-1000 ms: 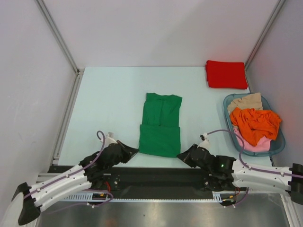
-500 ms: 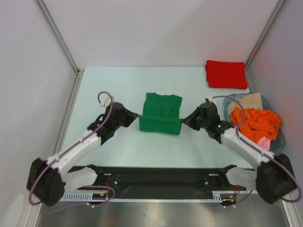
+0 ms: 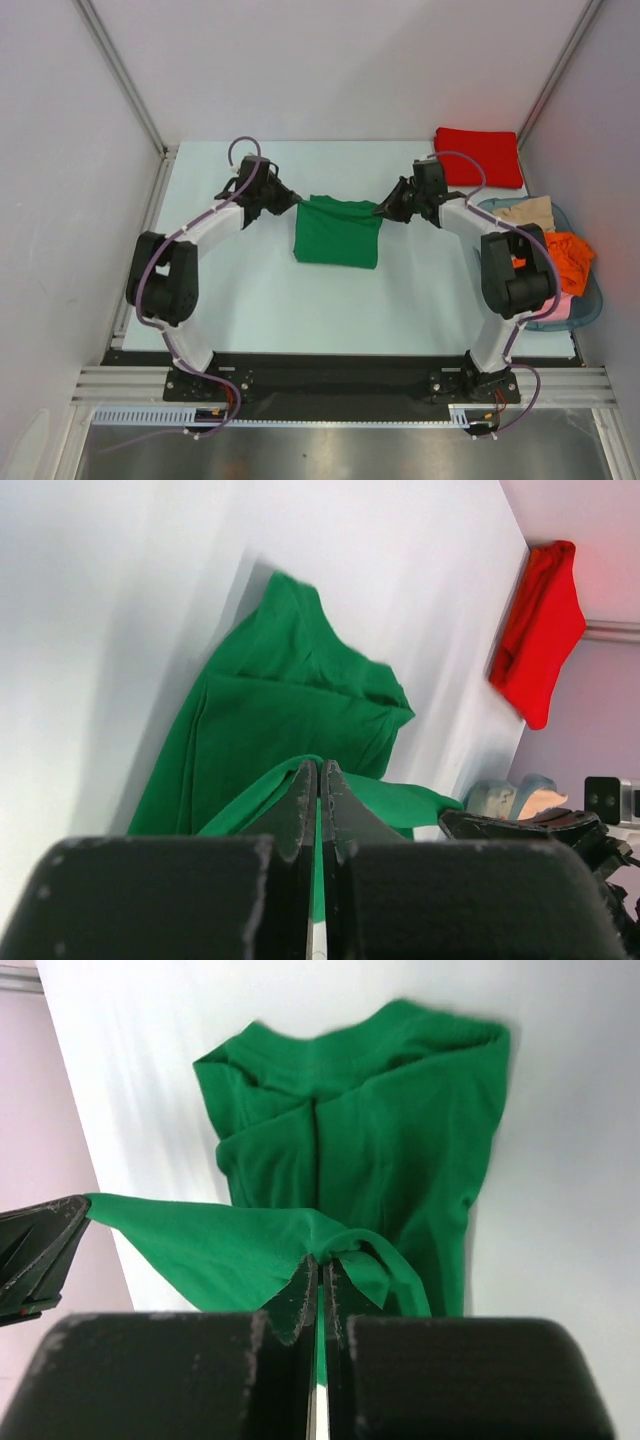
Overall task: Fold and stack the t-shirts
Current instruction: Fold the tshirt
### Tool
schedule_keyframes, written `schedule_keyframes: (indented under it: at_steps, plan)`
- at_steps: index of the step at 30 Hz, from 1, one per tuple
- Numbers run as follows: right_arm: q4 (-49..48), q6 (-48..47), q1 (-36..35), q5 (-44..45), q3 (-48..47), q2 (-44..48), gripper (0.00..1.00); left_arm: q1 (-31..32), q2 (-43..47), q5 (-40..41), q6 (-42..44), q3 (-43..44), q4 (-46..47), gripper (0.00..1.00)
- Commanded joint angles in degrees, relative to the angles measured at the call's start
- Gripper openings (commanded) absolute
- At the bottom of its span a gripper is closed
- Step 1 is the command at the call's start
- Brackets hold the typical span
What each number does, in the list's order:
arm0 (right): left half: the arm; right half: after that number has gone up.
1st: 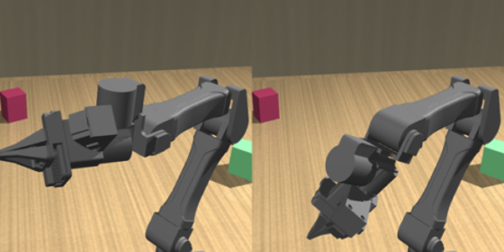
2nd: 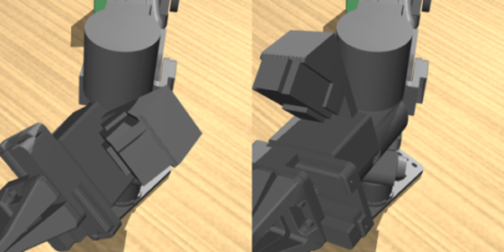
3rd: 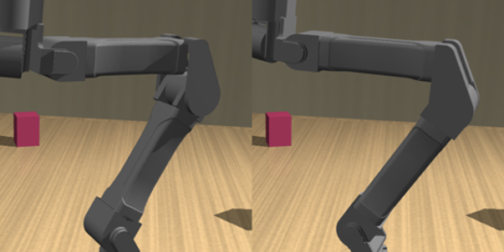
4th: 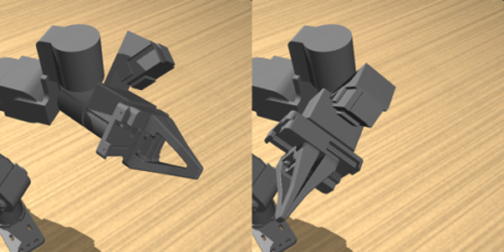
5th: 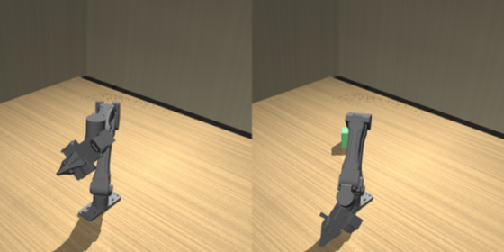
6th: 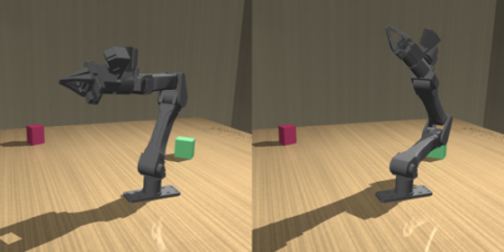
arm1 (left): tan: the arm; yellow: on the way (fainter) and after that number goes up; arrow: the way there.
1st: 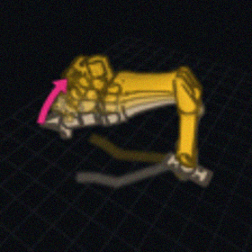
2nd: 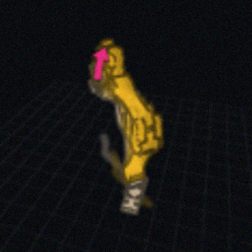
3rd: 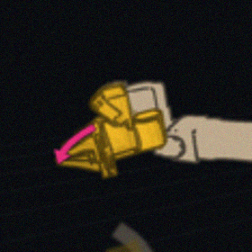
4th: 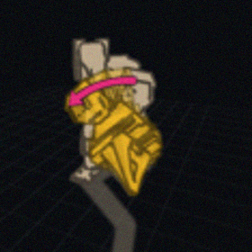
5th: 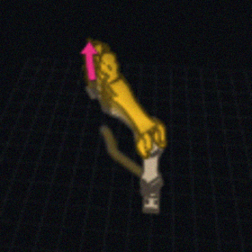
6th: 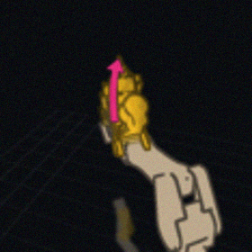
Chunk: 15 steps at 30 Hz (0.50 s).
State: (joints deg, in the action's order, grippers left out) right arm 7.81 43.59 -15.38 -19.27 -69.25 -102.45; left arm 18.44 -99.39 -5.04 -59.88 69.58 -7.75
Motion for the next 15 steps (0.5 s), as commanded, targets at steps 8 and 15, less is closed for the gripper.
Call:
schedule_keyframes:
  at_steps: [8,15]
  plan:
    - [-1.74,-1.76,3.77,-3.93,-6.24,-6.09,0.0,-1.65,-10.02,-6.65,0.73,10.83,4.49,0.0]
    - [-1.66,-2.28,4.65,-6.04,-9.67,-10.83,0.0,-2.35,-13.36,-6.47,-0.85,11.71,6.87,0.0]
